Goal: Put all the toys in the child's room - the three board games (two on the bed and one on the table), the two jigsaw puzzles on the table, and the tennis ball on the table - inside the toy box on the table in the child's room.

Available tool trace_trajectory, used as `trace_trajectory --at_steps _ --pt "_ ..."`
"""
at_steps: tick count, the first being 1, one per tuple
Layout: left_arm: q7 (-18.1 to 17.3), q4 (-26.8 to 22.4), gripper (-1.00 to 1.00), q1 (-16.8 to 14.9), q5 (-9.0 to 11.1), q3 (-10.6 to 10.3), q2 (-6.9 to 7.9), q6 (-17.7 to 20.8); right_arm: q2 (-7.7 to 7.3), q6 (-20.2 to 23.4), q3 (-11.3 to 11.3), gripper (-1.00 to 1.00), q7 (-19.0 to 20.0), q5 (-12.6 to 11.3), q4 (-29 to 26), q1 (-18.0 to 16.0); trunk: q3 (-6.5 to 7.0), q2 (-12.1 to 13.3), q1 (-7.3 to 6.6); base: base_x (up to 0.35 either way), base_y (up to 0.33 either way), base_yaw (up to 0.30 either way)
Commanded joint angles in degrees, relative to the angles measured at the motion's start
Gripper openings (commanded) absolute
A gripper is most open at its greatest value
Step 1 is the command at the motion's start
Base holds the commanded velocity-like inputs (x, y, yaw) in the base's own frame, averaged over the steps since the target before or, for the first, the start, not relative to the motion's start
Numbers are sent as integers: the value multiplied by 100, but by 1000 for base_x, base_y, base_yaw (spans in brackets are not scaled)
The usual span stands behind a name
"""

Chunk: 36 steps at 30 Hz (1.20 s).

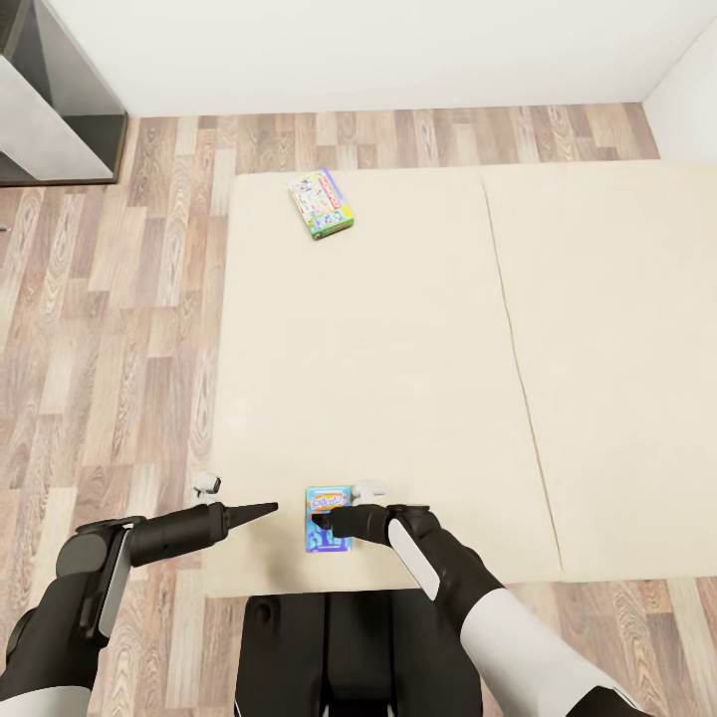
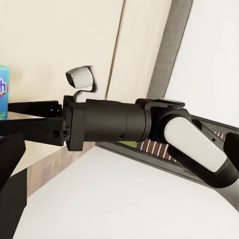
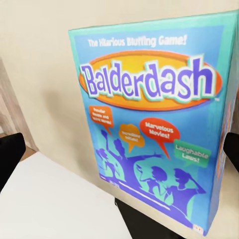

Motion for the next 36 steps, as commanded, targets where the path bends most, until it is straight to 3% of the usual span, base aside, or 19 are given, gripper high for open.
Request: trace_trajectory --at_steps 1,36 --pt "-25 -1 100 -1 -5 2 1 60 0 22 1 100 6 -7 -6 -2 -6 -9 3 0 129 0" --pt "-25 -1 100 -1 -5 2 1 60 0 17 9 100 12 -7 -10 -2 -6 -9 3 0 22 0"
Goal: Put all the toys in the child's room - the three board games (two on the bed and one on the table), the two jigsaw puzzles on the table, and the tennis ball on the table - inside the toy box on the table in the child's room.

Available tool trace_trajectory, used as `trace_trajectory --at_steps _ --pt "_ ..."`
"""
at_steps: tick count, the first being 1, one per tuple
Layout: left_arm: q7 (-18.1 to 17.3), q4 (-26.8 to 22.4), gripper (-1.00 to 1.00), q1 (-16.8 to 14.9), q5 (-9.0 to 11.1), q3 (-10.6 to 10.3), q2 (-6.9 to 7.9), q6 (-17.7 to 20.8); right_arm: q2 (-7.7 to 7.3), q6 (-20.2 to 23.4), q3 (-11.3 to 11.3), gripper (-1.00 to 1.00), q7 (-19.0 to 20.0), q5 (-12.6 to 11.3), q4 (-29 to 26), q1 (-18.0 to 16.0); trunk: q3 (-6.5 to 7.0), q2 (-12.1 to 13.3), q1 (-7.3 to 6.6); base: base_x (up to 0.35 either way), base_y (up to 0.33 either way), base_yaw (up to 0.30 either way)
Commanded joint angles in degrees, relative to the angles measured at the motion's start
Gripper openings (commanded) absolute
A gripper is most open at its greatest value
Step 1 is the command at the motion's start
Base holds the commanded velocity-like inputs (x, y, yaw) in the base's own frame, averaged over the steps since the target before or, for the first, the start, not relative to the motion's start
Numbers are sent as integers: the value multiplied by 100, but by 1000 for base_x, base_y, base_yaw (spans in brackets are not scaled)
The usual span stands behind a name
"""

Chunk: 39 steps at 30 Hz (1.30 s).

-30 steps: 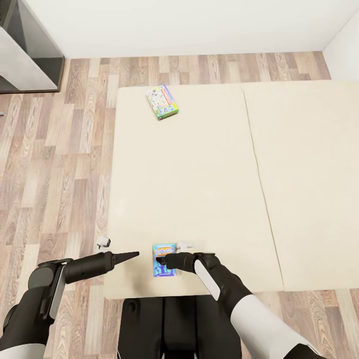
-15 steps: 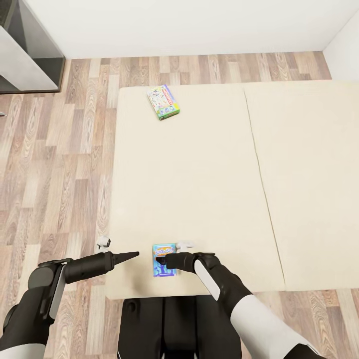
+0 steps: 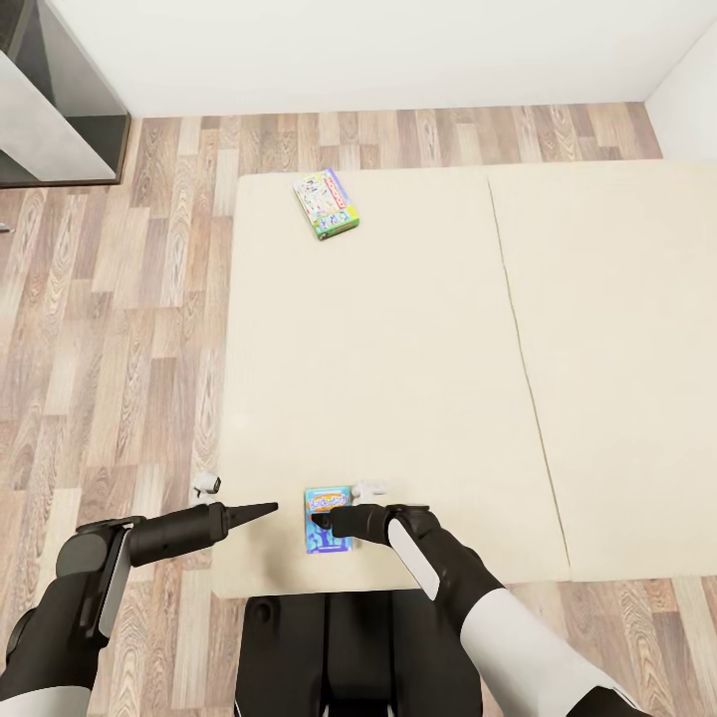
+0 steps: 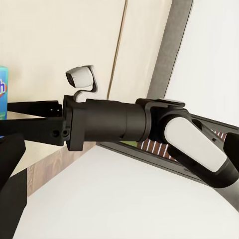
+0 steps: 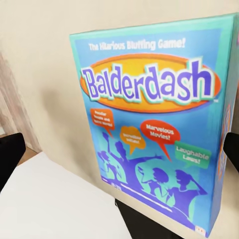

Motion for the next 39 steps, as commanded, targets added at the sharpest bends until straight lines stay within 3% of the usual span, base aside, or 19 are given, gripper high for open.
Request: trace_trajectory --at_steps 1,39 --pt "-24 -1 100 -1 -4 2 1 60 0 23 0 100 6 -5 -3 -2 -5 -9 3 0 0 0" --pt "-33 -1 100 7 5 11 10 62 0 83 -9 100 5 -24 -4 23 -5 -9 3 0 0 0"
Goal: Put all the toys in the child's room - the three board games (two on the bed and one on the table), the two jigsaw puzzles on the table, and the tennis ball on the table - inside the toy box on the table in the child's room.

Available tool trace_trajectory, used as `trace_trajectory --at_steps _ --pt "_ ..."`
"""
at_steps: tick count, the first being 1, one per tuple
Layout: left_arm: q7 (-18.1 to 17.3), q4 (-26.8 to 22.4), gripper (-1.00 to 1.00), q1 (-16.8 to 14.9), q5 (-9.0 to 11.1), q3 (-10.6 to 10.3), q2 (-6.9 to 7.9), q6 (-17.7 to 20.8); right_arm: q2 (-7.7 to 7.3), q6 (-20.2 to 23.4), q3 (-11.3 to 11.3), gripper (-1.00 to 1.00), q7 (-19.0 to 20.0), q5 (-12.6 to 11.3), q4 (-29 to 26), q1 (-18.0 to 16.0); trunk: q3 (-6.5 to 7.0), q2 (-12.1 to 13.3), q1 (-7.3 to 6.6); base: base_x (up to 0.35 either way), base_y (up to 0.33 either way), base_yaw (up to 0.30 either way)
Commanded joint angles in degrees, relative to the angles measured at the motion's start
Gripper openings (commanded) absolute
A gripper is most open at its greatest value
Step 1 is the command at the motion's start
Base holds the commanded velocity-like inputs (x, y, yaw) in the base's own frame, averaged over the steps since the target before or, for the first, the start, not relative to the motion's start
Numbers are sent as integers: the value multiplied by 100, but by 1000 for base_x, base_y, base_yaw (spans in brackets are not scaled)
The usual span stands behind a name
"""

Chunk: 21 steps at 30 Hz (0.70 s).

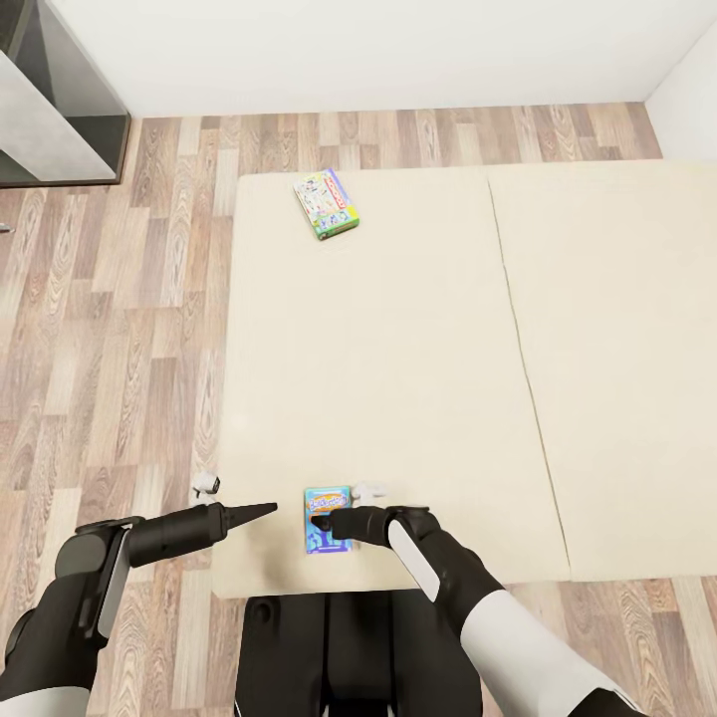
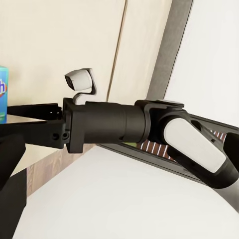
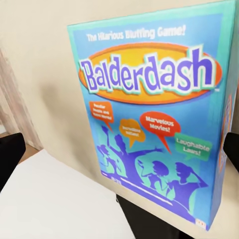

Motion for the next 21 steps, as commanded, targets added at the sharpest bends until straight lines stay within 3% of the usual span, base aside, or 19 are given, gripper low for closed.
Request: trace_trajectory --at_steps 1,21 --pt "-23 -1 100 -1 -4 2 1 60 0 24 -4 100 7 -6 -1 -2 -5 -9 3 0 0 0" --pt "-18 -1 100 -1 2 2 1 59 0 -40 -2 100 18 10 -3 16 -5 -9 3 0 23 0"
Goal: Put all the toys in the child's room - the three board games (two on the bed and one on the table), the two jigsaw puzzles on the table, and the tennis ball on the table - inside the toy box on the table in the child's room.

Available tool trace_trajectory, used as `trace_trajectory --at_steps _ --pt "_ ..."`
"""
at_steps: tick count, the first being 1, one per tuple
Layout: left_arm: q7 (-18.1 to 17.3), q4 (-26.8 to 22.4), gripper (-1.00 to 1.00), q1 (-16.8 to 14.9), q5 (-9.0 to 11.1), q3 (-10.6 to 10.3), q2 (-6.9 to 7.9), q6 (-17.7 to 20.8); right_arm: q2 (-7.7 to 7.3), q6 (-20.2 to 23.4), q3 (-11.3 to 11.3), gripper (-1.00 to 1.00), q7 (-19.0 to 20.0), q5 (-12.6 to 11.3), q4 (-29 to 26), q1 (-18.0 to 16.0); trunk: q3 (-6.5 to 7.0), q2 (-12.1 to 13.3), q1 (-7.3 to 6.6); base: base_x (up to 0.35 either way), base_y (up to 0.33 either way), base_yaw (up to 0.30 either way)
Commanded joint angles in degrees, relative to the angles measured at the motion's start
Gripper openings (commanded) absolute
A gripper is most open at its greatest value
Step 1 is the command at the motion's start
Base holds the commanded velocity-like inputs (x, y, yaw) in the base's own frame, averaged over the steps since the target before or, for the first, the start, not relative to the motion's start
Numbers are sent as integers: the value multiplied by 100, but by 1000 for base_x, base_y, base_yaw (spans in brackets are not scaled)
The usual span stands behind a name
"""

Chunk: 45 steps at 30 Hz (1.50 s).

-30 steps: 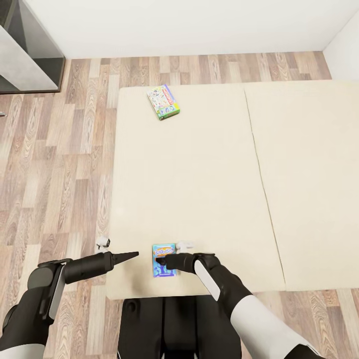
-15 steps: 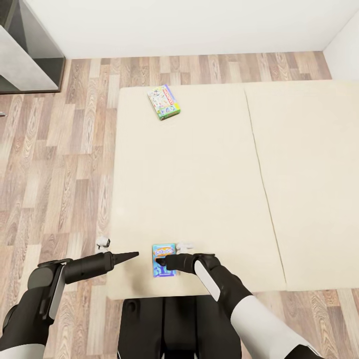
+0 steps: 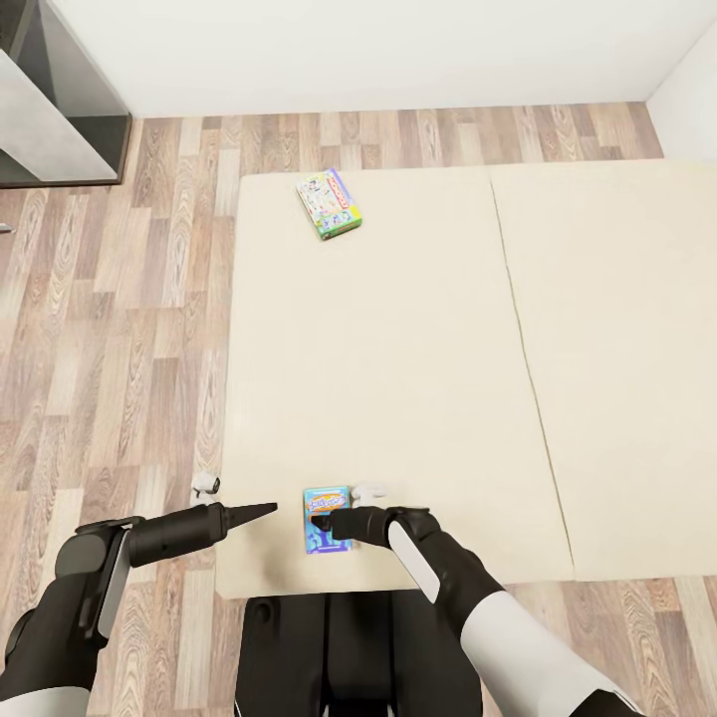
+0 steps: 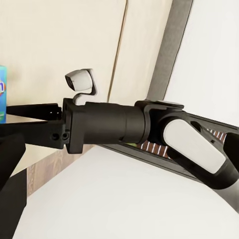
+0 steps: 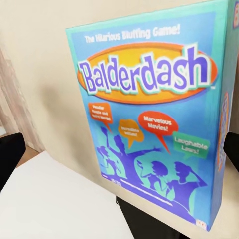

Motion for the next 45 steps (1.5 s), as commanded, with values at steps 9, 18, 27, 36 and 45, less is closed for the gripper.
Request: trace_trajectory --at_steps 9,18,27,36,45 --pt "-21 -1 100 -1 -1 2 1 60 0 22 0 100 6 -7 -3 -1 -5 -9 3 0 0 0" --pt "-19 -1 100 -1 -1 8 8 60 0 20 6 100 6 21 -3 -1 -5 -9 3 0 0 0" --pt "-22 -1 100 -1 -1 11 17 66 0 18 9 100 6 37 -3 2 -5 -9 3 0 0 0" --pt "-23 -1 100 -1 -2 11 18 69 0 22 14 100 6 43 -3 4 -5 -9 3 0 40 0" --pt "-19 -1 100 -1 -1 11 17 69 0 15 18 100 6 54 -3 6 -5 -9 3 0 16 0"
